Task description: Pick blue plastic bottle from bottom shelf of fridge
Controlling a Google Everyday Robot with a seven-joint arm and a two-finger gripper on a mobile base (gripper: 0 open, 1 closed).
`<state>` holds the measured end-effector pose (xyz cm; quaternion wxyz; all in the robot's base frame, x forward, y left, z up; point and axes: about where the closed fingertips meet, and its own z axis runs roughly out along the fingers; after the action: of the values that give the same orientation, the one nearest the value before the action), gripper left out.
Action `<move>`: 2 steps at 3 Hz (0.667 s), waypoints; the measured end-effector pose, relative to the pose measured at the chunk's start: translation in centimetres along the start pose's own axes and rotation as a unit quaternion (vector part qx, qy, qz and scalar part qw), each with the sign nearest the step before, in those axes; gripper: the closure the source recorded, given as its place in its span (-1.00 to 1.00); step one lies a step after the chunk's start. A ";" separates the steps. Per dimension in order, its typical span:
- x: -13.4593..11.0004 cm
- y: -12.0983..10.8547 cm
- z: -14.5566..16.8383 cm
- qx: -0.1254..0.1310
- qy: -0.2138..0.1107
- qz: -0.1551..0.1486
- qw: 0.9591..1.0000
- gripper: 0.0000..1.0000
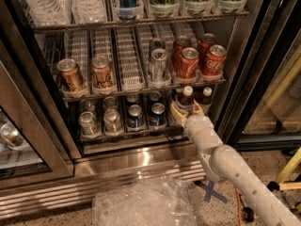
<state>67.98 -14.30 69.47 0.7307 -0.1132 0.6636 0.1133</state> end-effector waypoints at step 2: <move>-8.0 0.7 -4.5 -0.112 -0.032 0.017 0.993 1.00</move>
Offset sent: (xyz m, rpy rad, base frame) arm -0.1132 0.0283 0.1101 0.0317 -0.0944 0.5565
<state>62.74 -15.22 77.04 0.7326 -0.1791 0.6246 0.2026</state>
